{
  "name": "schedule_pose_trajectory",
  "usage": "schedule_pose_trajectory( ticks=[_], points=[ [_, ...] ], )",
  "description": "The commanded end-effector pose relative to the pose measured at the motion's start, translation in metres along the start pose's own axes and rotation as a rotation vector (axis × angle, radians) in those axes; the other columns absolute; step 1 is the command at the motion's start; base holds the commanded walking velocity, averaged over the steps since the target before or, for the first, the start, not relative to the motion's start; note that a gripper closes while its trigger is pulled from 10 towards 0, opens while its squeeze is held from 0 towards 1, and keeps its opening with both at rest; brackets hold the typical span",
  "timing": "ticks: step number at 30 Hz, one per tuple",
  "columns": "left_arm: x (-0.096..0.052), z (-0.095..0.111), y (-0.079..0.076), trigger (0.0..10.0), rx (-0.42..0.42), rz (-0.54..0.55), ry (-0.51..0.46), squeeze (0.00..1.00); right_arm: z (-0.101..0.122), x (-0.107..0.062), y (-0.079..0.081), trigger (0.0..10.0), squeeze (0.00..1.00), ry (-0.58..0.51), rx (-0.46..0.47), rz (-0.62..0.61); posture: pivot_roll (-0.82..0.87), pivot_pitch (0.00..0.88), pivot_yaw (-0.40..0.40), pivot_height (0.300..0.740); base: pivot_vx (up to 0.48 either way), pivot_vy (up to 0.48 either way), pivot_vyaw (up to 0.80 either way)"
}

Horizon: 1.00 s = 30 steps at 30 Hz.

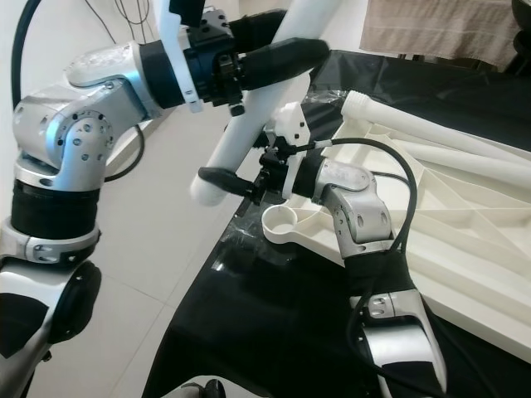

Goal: Building children table

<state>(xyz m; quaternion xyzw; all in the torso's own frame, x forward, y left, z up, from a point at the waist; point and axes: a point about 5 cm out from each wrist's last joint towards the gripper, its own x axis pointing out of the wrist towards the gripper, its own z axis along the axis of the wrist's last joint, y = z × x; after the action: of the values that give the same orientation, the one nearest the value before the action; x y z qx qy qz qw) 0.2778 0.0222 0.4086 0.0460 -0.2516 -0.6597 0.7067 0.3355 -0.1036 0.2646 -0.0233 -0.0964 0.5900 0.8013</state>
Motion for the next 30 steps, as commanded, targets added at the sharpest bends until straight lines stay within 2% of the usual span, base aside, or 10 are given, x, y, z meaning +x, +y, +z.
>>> schedule_pose_trajectory(
  ticks=[1,4,5,6,7,23,24,27,28,30],
  points=[
    [0.033,0.000,-0.047,0.0,-0.084,-0.373,-0.086,0.00,-0.008,0.023,0.015,4.9,0.00,0.025,0.079,0.081,-0.07,0.177,0.083,0.740,0.000,0.000,0.00],
    [0.035,-0.003,-0.056,0.0,-0.093,-0.443,-0.089,0.00,-0.010,0.025,0.020,4.6,0.00,-0.027,0.140,0.101,-0.07,0.177,0.083,0.740,0.000,0.000,0.00],
    [0.038,-0.004,-0.058,0.0,-0.096,-0.457,-0.088,0.00,-0.010,0.027,0.020,2.5,0.00,-0.057,0.166,0.086,-0.07,0.175,0.086,0.740,0.000,0.000,0.00],
    [0.039,-0.005,-0.058,0.0,-0.098,-0.461,-0.089,0.00,-0.011,0.027,0.019,2.5,0.00,-0.076,0.181,0.073,-0.07,0.175,0.086,0.740,0.000,0.000,0.00],
    [0.028,-0.005,-0.048,0.0,-0.097,-0.452,-0.089,0.00,-0.011,0.028,0.018,0.0,0.00,-0.113,0.212,0.040,-0.07,0.175,0.086,0.740,0.000,0.000,0.00],
    [0.033,0.000,-0.033,0.0,-0.096,-0.336,-0.123,0.00,-0.014,0.020,0.008,0.0,0.00,-0.238,0.302,-0.147,-0.07,0.177,0.089,0.740,0.000,0.000,0.00],
    [0.033,0.000,-0.028,10.0,-0.095,-0.303,-0.119,0.00,-0.015,0.018,0.006,0.0,0.00,-0.226,0.290,-0.179,-0.07,0.178,0.091,0.740,0.000,0.000,0.00],
    [0.033,-0.003,-0.016,10.0,-0.132,-0.225,-0.115,0.00,-0.018,0.013,0.002,0.0,0.00,-0.193,0.259,-0.247,-0.07,0.179,0.090,0.740,0.000,0.000,0.00],
    [0.032,-0.004,-0.011,10.0,-0.153,-0.195,-0.117,1.00,-0.019,0.011,0.000,0.0,0.00,-0.181,0.245,-0.272,-0.07,0.178,0.090,0.740,0.000,0.000,0.00],
    [0.032,-0.005,-0.006,10.0,-0.165,-0.182,-0.114,1.00,-0.020,0.008,-0.002,0.0,0.00,-0.162,0.229,-0.298,-0.07,0.177,0.091,0.740,0.000,0.000,0.00]
  ],
)
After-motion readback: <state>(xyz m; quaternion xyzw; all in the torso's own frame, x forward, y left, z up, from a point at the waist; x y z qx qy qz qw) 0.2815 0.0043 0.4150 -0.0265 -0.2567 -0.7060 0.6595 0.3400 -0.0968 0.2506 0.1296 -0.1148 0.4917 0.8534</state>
